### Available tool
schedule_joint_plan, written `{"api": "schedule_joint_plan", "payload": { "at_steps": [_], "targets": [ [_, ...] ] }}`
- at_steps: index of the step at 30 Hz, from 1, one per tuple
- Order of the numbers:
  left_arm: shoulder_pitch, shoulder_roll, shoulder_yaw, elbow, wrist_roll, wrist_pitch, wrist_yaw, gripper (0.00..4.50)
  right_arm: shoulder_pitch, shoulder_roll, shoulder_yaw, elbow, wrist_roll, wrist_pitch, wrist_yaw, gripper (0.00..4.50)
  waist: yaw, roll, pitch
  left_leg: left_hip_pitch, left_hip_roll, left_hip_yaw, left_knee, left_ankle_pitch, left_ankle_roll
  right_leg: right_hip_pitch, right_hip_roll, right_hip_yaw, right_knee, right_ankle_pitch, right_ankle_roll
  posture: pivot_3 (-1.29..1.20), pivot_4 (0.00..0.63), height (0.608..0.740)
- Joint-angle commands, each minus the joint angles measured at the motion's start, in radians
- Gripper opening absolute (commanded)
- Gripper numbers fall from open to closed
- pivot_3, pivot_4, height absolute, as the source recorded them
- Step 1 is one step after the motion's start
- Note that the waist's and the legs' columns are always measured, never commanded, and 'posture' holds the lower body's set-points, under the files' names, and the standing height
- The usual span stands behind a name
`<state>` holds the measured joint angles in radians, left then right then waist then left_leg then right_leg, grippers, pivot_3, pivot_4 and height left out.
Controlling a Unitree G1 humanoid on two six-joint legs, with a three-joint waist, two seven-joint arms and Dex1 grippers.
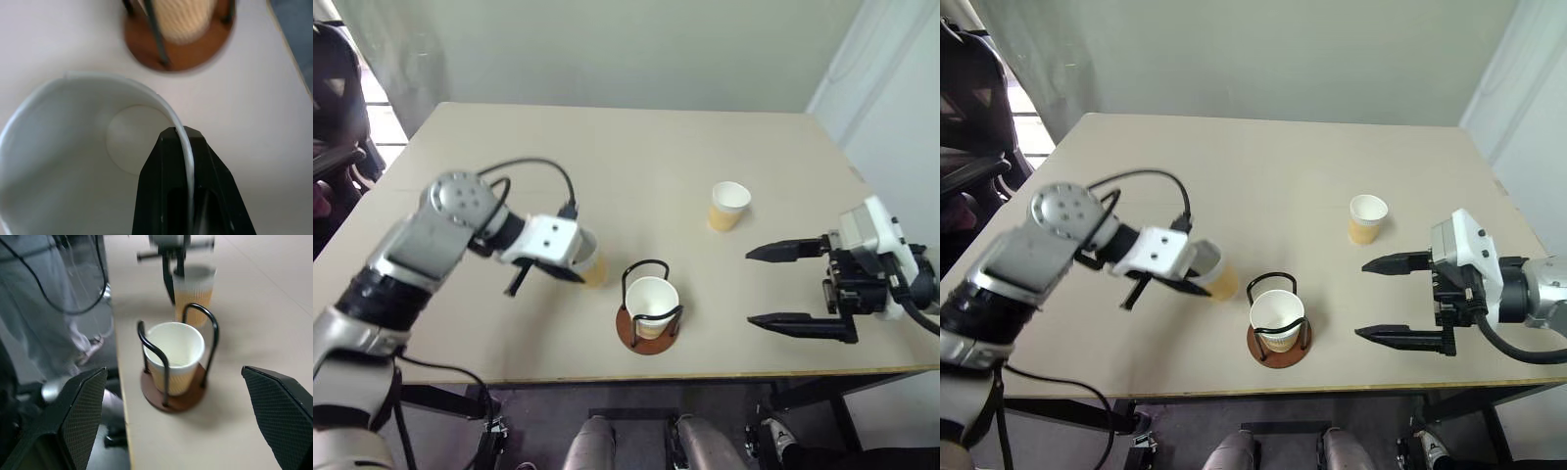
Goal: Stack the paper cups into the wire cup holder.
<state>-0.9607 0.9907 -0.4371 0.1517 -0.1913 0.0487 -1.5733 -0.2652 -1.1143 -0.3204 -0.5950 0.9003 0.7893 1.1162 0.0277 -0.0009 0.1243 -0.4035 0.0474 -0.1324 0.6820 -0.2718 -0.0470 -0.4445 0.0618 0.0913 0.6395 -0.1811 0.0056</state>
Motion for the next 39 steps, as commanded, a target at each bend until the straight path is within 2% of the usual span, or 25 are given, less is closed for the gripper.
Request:
{"api": "schedule_joint_plan", "payload": {
  "at_steps": [1,3,7,10,16,20,23,31,36,39],
  "targets": [
    [-0.16,-0.015,-0.018,0.11,-0.088,-0.08,-0.041,0.04,-0.029,-0.024,-0.09,0.009,0.02,-0.03,0.013,4.5,0.001,0.0,0.0,0.0,0.0,0.0,0.001,-0.001,0.001,0.0,-0.001,0.0,-0.001,0.0,0.0,0.0,0.15,0.74],
    [-0.245,-0.011,-0.069,0.134,-0.154,-0.121,-0.041,0.04,-0.029,-0.039,-0.132,0.009,0.044,-0.024,0.033,4.5,0.0,0.0,0.0,-0.001,-0.001,0.002,0.001,-0.001,0.003,0.0,-0.001,0.002,-0.005,0.001,-0.001,0.0,0.15,0.74],
    [-0.367,0.017,-0.194,0.111,-0.355,-0.177,-0.041,0.04,0.032,-0.077,-0.216,0.035,0.019,-0.02,0.09,4.5,0.001,0.0,0.0,-0.006,-0.002,0.003,0.001,-0.002,0.006,0.0,-0.002,0.003,-0.013,0.006,0.008,0.0,0.15,0.74],
    [-0.452,0.015,-0.278,0.107,-0.467,-0.233,-0.041,0.04,0.069,-0.067,-0.297,0.057,0.015,-0.031,0.107,4.5,0.004,0.0,0.0,-0.007,-0.003,0.004,0.002,-0.003,0.007,0.0,-0.003,0.004,-0.014,0.005,0.011,0.0,0.15,0.74],
    [-0.578,-0.02,-0.428,0.138,-0.606,-0.34,-0.041,0.04,0.079,-0.024,-0.48,0.073,0.131,-0.007,0.093,4.5,0.006,0.001,0.001,-0.007,-0.011,0.007,0.003,-0.008,0.016,-0.001,-0.008,0.006,-0.013,0.0,0.019,0.0,0.15,0.74],
    [-0.624,-0.037,-0.515,0.147,-0.663,-0.4,-0.041,0.04,0.111,-0.029,-0.537,0.046,0.15,0.017,0.067,4.5,0.005,0.002,0.001,-0.007,-0.016,0.01,0.004,-0.01,0.02,0.0,-0.012,0.016,-0.013,-0.003,0.027,0.0,0.15,0.74],
    [-0.645,-0.016,-0.585,0.093,-0.732,-0.42,-0.041,0.04,0.137,-0.028,-0.564,0.019,0.162,0.029,0.047,4.5,0.004,0.003,0.001,-0.009,-0.017,0.013,0.011,-0.014,0.026,0.0,-0.013,0.018,-0.013,-0.004,0.031,0.0,0.15,0.74],
    [-0.725,-0.008,-0.791,-0.004,-0.812,-0.519,-0.041,0.04,0.203,-0.014,-0.618,-0.041,0.178,0.045,-0.004,4.5,0.007,0.003,0.002,-0.012,-0.018,0.016,0.02,-0.019,0.031,0.0,-0.016,0.02,-0.013,-0.004,0.033,0.0,0.15,0.74],
    [-0.782,-0.014,-0.919,0.0,-0.808,-0.589,-0.041,0.04,0.236,-0.009,-0.655,-0.069,0.196,0.055,-0.031,4.5,0.005,0.004,0.002,-0.011,-0.017,0.019,0.02,-0.02,0.032,0.0,-0.016,0.021,-0.012,-0.004,0.033,0.0,0.15,0.74],
    [-0.798,-0.053,-0.98,0.067,-0.756,-0.644,-0.041,0.04,0.269,0.0,-0.704,-0.097,0.215,0.075,-0.048,4.5,0.006,0.004,0.002,-0.01,-0.017,0.022,0.02,-0.02,0.033,0.0,-0.015,0.022,-0.012,-0.004,0.033,0.0,0.15,0.74]
  ]
}}
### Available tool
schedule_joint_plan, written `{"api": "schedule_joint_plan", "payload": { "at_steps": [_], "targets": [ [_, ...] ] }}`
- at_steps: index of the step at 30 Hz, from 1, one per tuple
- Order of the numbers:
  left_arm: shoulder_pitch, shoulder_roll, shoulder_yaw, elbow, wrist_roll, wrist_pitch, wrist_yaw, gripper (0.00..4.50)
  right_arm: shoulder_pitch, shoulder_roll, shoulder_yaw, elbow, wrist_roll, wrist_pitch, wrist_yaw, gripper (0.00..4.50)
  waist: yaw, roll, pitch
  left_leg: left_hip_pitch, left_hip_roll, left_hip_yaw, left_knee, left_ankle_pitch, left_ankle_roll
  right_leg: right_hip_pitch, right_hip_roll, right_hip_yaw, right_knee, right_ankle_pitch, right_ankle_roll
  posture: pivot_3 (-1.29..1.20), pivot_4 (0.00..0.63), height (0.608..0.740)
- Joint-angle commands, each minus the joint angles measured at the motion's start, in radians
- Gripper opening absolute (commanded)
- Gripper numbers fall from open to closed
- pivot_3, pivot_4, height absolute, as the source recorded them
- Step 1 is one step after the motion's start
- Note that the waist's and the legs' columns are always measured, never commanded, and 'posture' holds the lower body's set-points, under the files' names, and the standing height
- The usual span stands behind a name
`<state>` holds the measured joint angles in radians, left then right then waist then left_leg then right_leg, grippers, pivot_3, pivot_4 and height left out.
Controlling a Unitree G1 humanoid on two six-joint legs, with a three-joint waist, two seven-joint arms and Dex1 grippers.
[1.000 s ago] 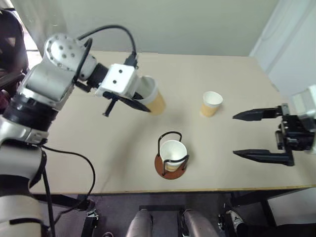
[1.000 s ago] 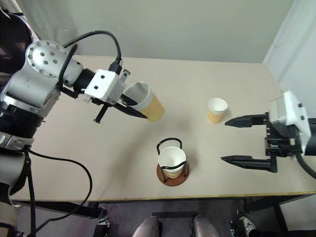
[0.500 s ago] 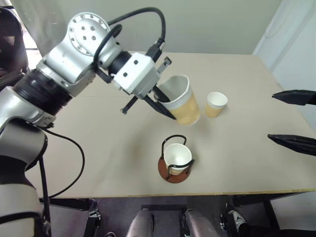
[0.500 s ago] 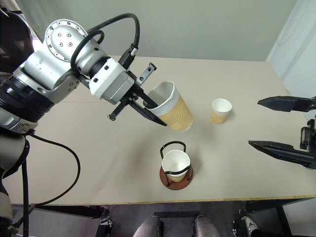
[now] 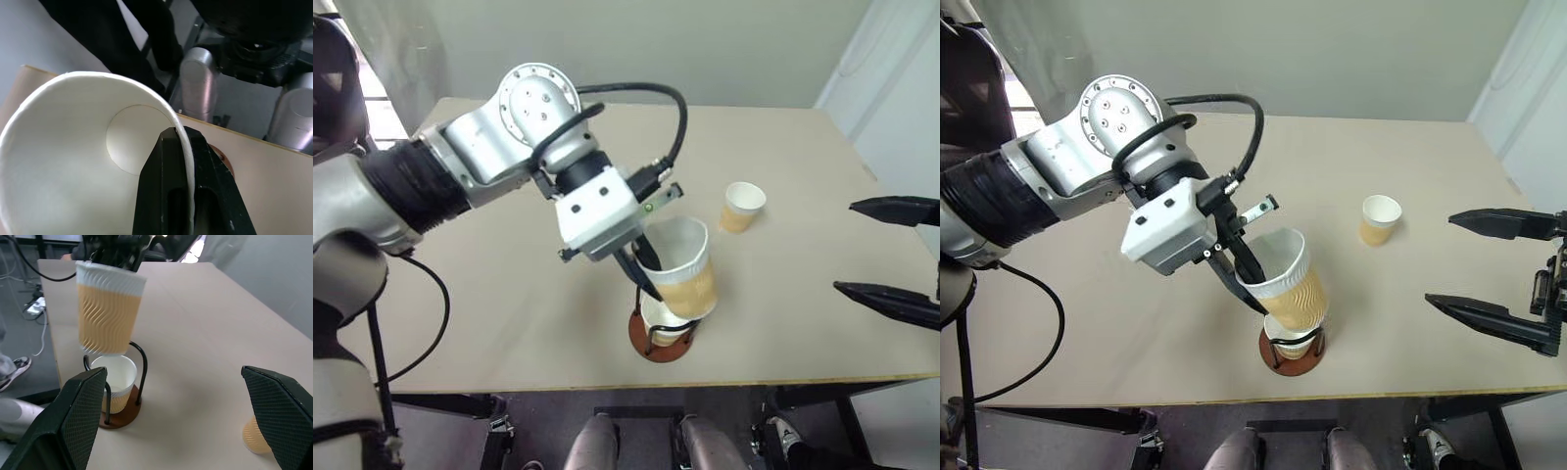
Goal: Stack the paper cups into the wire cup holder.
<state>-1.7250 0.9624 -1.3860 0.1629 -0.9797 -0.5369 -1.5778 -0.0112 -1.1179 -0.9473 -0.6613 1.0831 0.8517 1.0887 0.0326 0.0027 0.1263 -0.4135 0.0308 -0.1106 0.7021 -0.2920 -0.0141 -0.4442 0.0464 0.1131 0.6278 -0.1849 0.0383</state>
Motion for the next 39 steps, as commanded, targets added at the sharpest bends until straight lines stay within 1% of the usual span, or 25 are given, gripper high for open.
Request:
{"api": "schedule_joint_plan", "payload": {
  "at_steps": [1,7,15,18,29,35,39],
  "targets": [
    [-0.037,-0.042,-0.046,0.083,0.047,-0.072,-0.037,0.04,0.026,0.006,-0.09,-0.038,0.037,0.018,-0.026,4.5,0.001,0.0,0.0,0.0,0.0,0.0,0.0,0.0,0.0,0.0,0.0,0.0,0.0,0.0,0.0,0.0,0.15,0.74],
    [-0.049,-0.105,-0.103,0.197,0.098,-0.133,-0.037,0.04,0.071,0.014,-0.135,-0.067,0.066,0.028,-0.058,4.5,0.0,0.0,0.0,0.0,0.0,0.003,0.003,-0.001,0.002,0.0,-0.001,0.001,0.0,0.001,0.002,0.0,0.15,0.74],
    [-0.052,-0.111,-0.148,0.21,0.087,-0.161,-0.037,0.04,0.101,0.011,-0.142,-0.075,0.084,0.022,-0.09,4.5,0.001,0.0,0.0,-0.001,0.0,0.004,0.003,-0.002,0.003,0.0,-0.001,0.002,0.0,0.002,0.002,0.0,0.15,0.74],
    [-0.056,-0.098,-0.166,0.182,0.074,-0.166,-0.037,0.04,0.112,0.017,-0.148,-0.078,0.09,0.021,-0.098,4.5,0.001,0.0,0.0,-0.001,0.0,0.004,0.003,-0.002,0.003,0.0,-0.001,0.002,0.0,0.002,0.003,0.0,0.15,0.74],
    [-0.037,-0.148,-0.165,0.229,0.109,-0.217,-0.037,0.04,0.116,0.004,-0.147,-0.088,0.121,0.024,-0.138,4.5,0.002,0.0,0.0,-0.002,0.0,0.004,0.006,-0.002,0.004,0.0,-0.001,0.002,0.001,0.002,0.004,0.0,0.15,0.74],
    [-0.012,-0.193,-0.127,0.286,0.154,-0.244,-0.037,0.04,0.129,0.001,-0.166,-0.098,0.134,0.035,-0.158,4.5,0.002,0.0,0.0,-0.002,0.0,0.004,0.008,-0.002,0.004,0.0,-0.001,0.002,0.001,0.003,0.004,0.0,0.15,0.74],
    [0.002,-0.21,-0.095,0.297,0.158,-0.239,-0.037,0.04,0.141,0.004,-0.177,-0.106,0.138,0.036,-0.172,4.5,0.002,0.0,0.0,-0.003,0.0,0.005,0.009,-0.003,0.004,0.0,-0.001,0.002,0.001,0.003,0.005,0.0,0.15,0.74]
  ]
}}
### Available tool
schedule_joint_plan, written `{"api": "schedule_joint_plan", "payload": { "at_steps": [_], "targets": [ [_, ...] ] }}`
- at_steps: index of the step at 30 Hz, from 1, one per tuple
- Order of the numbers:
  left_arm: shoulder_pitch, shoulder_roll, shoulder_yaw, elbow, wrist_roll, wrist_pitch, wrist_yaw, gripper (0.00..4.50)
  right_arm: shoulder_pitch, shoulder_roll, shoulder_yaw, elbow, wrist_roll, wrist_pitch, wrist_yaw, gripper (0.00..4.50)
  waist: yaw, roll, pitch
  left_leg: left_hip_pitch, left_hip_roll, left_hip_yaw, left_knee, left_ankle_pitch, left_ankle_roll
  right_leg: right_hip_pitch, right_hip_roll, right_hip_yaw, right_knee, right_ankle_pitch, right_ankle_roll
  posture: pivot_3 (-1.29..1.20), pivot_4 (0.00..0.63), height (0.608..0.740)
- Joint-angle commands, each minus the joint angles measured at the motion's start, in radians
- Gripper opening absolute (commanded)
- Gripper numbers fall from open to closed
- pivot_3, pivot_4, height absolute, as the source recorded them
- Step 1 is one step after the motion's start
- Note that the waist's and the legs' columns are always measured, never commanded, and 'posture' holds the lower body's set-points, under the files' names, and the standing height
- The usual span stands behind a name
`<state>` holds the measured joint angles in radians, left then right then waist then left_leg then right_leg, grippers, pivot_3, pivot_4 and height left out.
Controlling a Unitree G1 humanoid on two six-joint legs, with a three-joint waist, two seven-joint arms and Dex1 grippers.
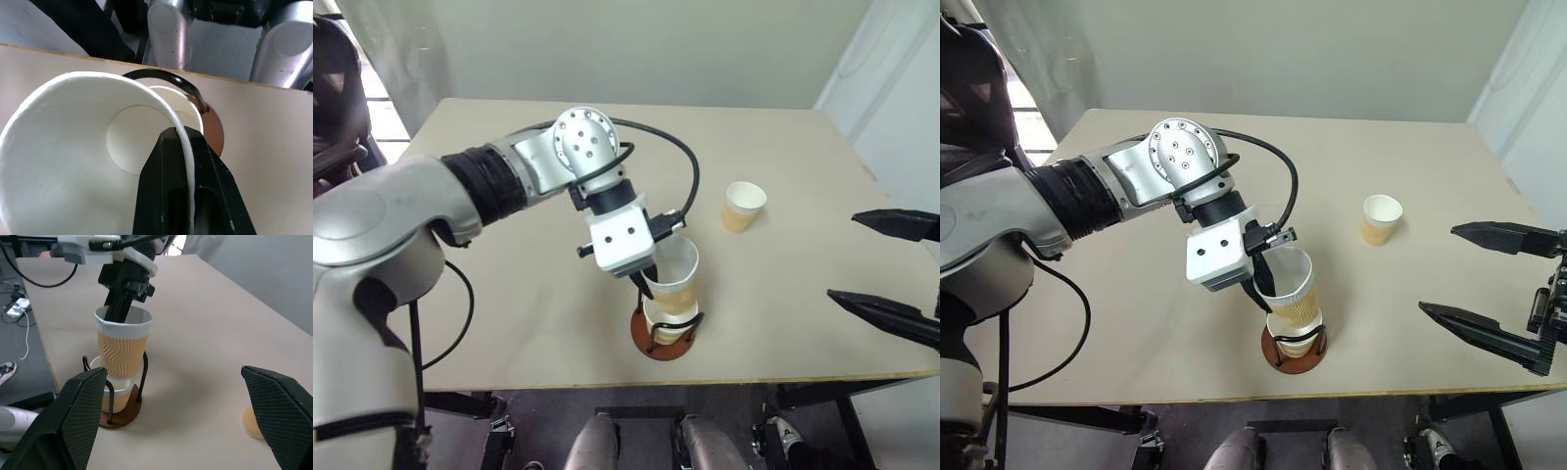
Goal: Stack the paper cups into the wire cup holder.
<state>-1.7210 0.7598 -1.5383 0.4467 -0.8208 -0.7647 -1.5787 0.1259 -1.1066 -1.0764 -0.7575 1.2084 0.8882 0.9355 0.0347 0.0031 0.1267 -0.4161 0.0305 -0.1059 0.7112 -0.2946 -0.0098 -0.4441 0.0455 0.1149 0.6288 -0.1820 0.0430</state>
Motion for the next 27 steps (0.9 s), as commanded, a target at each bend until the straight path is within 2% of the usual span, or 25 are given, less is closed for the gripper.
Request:
{"api": "schedule_joint_plan", "payload": {
  "at_steps": [1,2,5,15,16,19,22,24,27],
  "targets": [
    [0.001,-0.008,0.064,0.011,-0.005,-0.01,-0.036,0.04,0.007,-0.008,-0.049,-0.01,0.013,-0.001,-0.02,4.5,0.0,0.0,0.0,0.0,0.0,0.0,0.0,0.0,0.0,0.0,0.0,0.0,0.0,0.0,0.0,0.0,0.15,0.74],
    [0.004,-0.008,0.068,0.006,-0.009,-0.011,-0.036,0.04,0.01,-0.009,-0.049,-0.011,0.014,-0.001,-0.021,4.5,0.0,0.0,0.0,0.0,0.0,0.0,0.001,0.0,0.0,0.0,0.0,0.0,0.0,0.0,0.0,0.0,0.15,0.74],
    [0.01,-0.004,0.071,-0.014,-0.013,-0.004,-0.036,0.66,0.008,-0.021,-0.046,-0.005,0.016,-0.003,-0.027,4.5,0.0,0.0,0.0,-0.001,0.0,0.0,0.003,-0.001,0.001,0.0,0.0,0.0,0.0,0.0,0.001,0.0,0.15,0.74],
    [0.021,0.0,0.093,-0.027,-0.013,0.013,-0.036,4.24,0.004,-0.028,-0.024,0.001,0.004,-0.012,-0.03,4.5,0.0,0.0,0.0,-0.002,0.0,0.0,0.005,-0.001,0.001,0.0,0.0,0.0,0.0,0.001,0.002,0.0,0.15,0.74],
    [0.026,-0.003,0.104,-0.022,-0.011,0.015,-0.036,4.45,0.002,-0.029,-0.019,0.001,0.003,-0.015,-0.031,4.5,0.0,0.0,0.0,-0.002,0.0,0.0,0.005,-0.001,0.001,0.0,0.0,0.0,0.0,0.001,0.002,0.0,0.15,0.74],
    [0.053,-0.04,0.198,0.035,-0.002,0.061,-0.036,4.45,-0.008,-0.036,0.0,0.01,-0.007,-0.025,-0.025,4.5,0.001,0.0,0.0,-0.002,0.0,0.0,0.005,-0.001,0.001,0.0,0.0,0.0,0.0,0.001,0.002,0.0,0.15,0.74],
    [0.081,-0.09,0.374,0.167,0.023,0.168,-0.036,4.45,-0.025,-0.054,0.045,0.043,-0.056,-0.054,-0.003,4.5,0.003,0.0,0.0,-0.003,0.0,0.0,0.006,-0.001,0.001,0.0,0.0,0.0,0.0,0.002,0.003,0.0,0.15,0.74],
    [0.096,-0.066,0.477,0.219,0.022,0.236,-0.036,4.45,-0.037,-0.075,0.094,0.085,-0.129,-0.086,0.019,4.5,0.0,0.0,0.0,-0.003,0.0,0.002,0.006,-0.001,0.002,0.0,0.0,0.0,-0.002,0.002,0.003,0.0,0.15,0.74],
    [0.137,-0.038,0.721,0.33,0.03,0.37,-0.028,4.45,-0.055,-0.121,0.235,0.184,-0.322,-0.198,0.034,4.5,-0.011,0.002,-0.001,-0.001,0.0,0.004,0.006,-0.001,0.002,0.0,0.0,-0.001,-0.002,0.002,0.003,0.0,0.15,0.74]
  ]
}}
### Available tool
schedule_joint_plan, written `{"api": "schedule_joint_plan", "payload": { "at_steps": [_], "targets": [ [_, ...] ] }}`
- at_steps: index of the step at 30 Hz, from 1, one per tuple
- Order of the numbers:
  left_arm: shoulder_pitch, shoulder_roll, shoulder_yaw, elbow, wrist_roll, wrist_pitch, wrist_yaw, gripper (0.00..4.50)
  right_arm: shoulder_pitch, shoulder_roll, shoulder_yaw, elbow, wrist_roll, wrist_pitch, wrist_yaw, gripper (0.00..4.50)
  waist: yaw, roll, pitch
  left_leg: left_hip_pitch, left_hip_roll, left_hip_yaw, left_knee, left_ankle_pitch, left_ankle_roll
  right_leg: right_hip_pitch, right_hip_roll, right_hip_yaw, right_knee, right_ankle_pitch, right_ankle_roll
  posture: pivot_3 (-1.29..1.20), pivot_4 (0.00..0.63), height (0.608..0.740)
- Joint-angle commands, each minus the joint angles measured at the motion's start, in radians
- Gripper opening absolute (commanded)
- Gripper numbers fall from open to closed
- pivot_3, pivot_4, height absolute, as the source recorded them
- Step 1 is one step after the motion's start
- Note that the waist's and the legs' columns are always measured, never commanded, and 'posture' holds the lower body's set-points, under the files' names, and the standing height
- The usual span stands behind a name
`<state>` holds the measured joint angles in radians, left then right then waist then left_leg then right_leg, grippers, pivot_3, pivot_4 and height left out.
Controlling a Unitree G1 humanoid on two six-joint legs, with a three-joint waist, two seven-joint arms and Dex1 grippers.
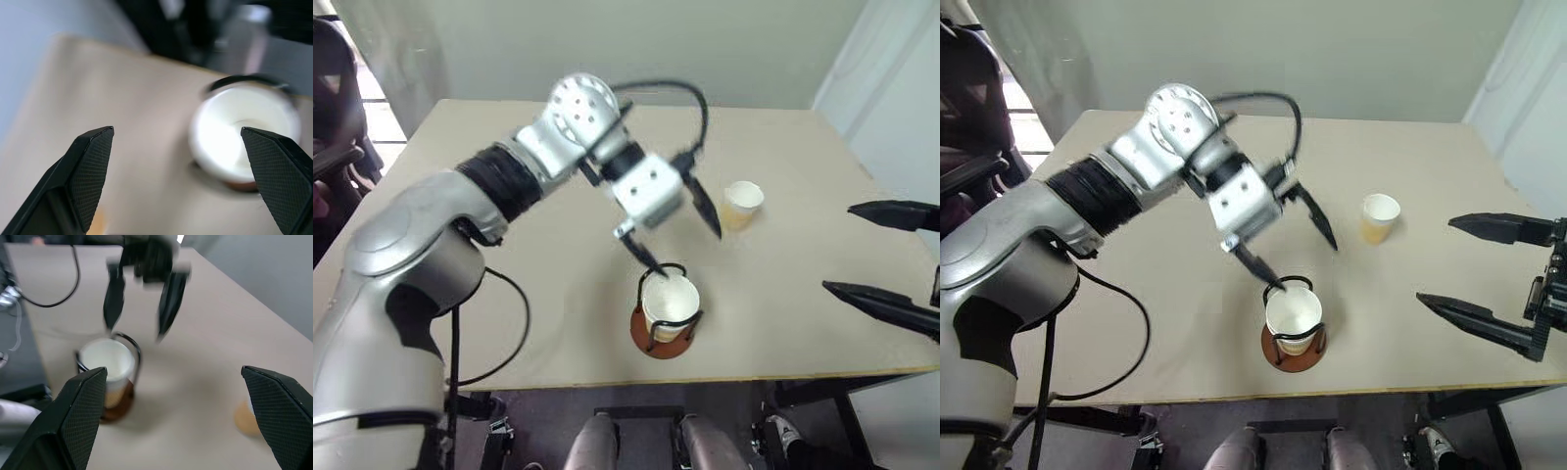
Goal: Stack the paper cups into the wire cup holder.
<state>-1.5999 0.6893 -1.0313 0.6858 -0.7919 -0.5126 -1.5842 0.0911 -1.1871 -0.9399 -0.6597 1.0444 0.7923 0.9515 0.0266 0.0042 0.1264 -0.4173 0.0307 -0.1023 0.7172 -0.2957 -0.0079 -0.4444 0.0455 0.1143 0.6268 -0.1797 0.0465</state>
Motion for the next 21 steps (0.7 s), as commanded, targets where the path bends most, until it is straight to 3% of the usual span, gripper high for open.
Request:
{"api": "schedule_joint_plan", "payload": {
  "at_steps": [1,2,5,9,12,15,21],
  "targets": [
    [0.034,0.052,0.279,0.113,0.014,0.164,-0.022,4.45,-0.033,-0.054,0.15,0.119,-0.213,-0.148,0.028,4.5,-0.004,0.001,0.0,0.0,0.0,0.0,0.0,0.0,0.0,0.0,0.0,0.0,0.0,0.0,0.0,0.0,0.15,0.74],
    [0.049,0.059,0.327,0.116,0.037,0.2,-0.023,4.45,-0.041,-0.058,0.178,0.143,-0.249,-0.182,0.046,4.5,-0.007,0.003,-0.001,0.001,0.0,0.0,0.0,0.0,0.0,0.0,0.0,0.0,0.0,0.0,0.0,0.0,0.15,0.74],
    [0.197,0.202,0.434,0.052,0.169,0.29,0.054,4.45,-0.244,-0.092,0.433,0.278,-0.336,-0.27,0.035,4.5,-0.019,0.012,-0.005,0.002,0.0,0.0,0.0,0.0,0.0,-0.001,0.001,0.0,0.0,0.001,0.001,0.0,0.15,0.74],
    [0.44,0.343,0.588,-0.229,0.209,0.465,0.149,4.45,-0.526,-0.062,0.743,0.442,-0.499,-0.356,0.109,4.5,-0.03,0.014,-0.004,0.004,0.001,0.006,-0.002,0.002,0.001,-0.001,0.0,0.002,0.002,0.002,0.005,0.0,0.15,0.74],
    [0.575,0.402,0.734,-0.457,0.189,0.597,0.26,4.45,-0.785,0.053,0.977,0.645,-0.667,-0.463,0.23,4.5,-0.019,0.009,-0.004,0.001,0.0,0.005,0.0,0.004,-0.001,-0.006,0.001,-0.001,0.003,0.004,0.005,0.0,0.15,0.74],
    [0.641,0.42,0.836,-0.572,0.188,0.696,0.315,4.45,-0.956,0.157,1.099,0.849,-0.789,-0.564,0.309,4.5,-0.012,0.009,-0.004,-0.002,0.0,0.005,-0.001,0.006,0.001,-0.011,-0.002,0.0,0.002,0.007,0.003,0.0,0.15,0.74],
    [0.897,0.495,1.051,-0.813,0.173,0.854,0.397,4.45,-1.257,0.383,1.274,1.382,-1.096,-0.787,0.214,4.5,-0.03,0.012,-0.005,-0.001,0.001,0.006,-0.005,0.009,0.0,-0.013,-0.002,0.003,0.006,0.01,-0.002,0.0,0.15,0.74]
  ]
}}
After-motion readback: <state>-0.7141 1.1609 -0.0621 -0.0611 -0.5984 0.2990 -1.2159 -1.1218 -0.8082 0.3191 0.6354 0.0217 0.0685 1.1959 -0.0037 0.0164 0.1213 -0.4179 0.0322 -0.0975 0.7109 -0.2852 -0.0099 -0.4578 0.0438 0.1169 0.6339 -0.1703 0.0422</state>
